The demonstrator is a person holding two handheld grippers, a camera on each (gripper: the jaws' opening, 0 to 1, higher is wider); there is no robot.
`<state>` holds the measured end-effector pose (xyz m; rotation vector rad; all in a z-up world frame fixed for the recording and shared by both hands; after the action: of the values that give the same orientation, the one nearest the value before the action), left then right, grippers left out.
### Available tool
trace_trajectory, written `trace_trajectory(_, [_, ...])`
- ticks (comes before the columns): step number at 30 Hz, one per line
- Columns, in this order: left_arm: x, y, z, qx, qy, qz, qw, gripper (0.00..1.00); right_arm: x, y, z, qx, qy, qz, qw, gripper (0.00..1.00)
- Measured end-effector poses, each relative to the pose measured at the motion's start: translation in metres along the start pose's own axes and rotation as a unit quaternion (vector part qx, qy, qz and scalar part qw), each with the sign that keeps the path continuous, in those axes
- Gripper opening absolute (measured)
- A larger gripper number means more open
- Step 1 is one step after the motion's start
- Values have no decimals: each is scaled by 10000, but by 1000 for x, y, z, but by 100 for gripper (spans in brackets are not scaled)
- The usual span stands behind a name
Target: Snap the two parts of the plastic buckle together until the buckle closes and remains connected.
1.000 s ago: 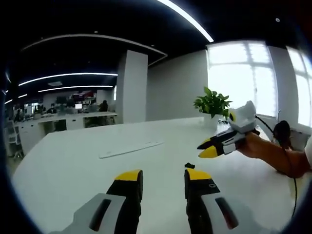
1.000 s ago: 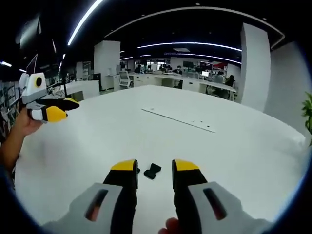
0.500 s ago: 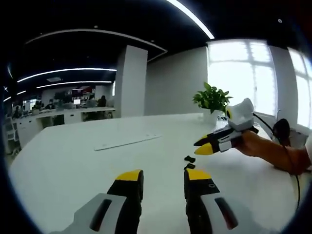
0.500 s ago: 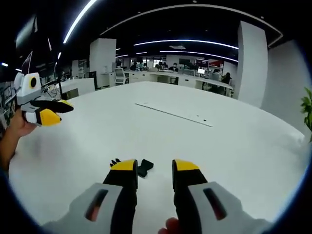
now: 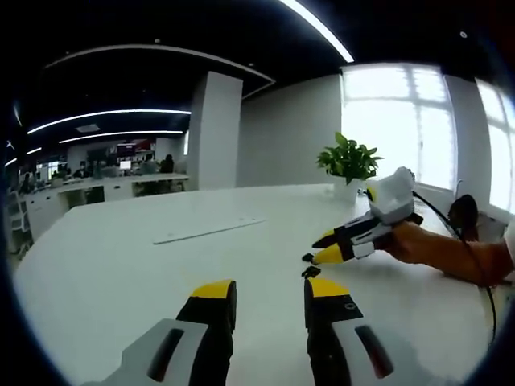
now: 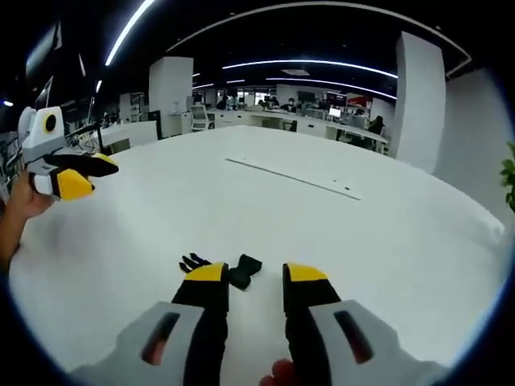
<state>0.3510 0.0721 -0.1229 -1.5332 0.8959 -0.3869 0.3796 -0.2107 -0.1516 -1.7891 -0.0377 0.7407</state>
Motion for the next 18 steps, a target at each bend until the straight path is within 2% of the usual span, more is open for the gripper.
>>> trace_trajectory(14, [-1,0,0,-25,4,3,10000,33,3,2,7,-5,-24,-17,10000,27])
trace_trajectory(15, [-1,0,1,-23,-2,6,10000,33,3,1,10,-49,-60,-19,10000,28])
trace_trajectory(17, [-1,1,1,-33,-11,13,10000,33,4,-2,20,-174,-483,-30,9987,33])
trace_trajectory(18, [-1,1,2,-32,-12,14,10000,33,4,-3,21,-126,-472,-72,9988,35])
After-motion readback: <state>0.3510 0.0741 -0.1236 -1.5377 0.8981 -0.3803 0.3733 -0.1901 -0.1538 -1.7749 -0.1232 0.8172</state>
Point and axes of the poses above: the point that each gripper's makers call its tool centre point, and the gripper's own axes: x roughly forward along the fingers, z roughly to its left, y roughly out of its underside, the point moved 10 cm from there along -x, roughly backward along the fingers, and after that the axes turned 4 degrees about -x, right-handed, at the moved point
